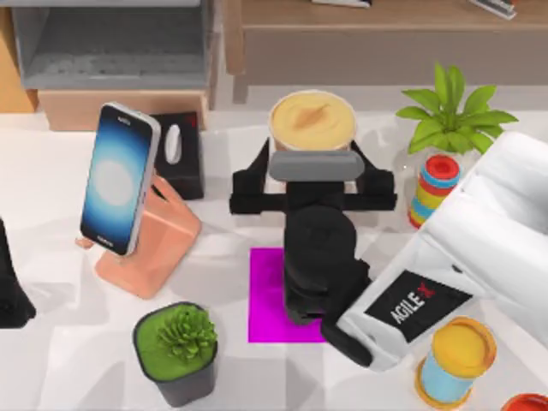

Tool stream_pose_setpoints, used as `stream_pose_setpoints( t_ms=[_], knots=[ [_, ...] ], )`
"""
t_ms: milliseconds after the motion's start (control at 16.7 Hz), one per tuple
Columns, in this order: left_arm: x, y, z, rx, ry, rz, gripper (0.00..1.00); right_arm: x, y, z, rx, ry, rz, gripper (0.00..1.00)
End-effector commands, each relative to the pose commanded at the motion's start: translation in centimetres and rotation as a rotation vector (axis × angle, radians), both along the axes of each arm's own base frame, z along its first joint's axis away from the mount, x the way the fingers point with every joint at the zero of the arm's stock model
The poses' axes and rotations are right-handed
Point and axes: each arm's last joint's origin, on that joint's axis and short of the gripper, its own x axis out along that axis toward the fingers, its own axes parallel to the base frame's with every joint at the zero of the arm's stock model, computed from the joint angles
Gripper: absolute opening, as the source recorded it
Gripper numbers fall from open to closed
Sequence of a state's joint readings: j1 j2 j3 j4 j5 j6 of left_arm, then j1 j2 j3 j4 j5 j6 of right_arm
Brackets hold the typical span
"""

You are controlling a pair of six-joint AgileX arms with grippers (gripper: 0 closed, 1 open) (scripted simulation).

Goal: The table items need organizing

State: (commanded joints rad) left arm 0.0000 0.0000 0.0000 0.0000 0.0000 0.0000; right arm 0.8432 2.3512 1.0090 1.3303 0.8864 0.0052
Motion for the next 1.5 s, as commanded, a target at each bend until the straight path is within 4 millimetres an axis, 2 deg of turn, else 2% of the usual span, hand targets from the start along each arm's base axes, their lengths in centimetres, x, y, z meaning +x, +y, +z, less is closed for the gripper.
stream_pose_setpoints(
  t_ms=[60, 840, 1500],
  knots=[
    [0.00, 0.00, 0.00, 0.000, 0.000, 0.000, 1.00, 0.00, 0.00, 0.00, 0.000, 0.000, 0.000, 1.00],
    [0.00, 0.00, 0.00, 0.000, 0.000, 0.000, 1.00, 0.00, 0.00, 0.00, 0.000, 0.000, 0.000, 0.02],
    [0.00, 0.00, 0.00, 0.000, 0.000, 0.000, 1.00, -0.09, 0.10, 0.38, 0.003, -0.001, 0.003, 0.00]
  ],
)
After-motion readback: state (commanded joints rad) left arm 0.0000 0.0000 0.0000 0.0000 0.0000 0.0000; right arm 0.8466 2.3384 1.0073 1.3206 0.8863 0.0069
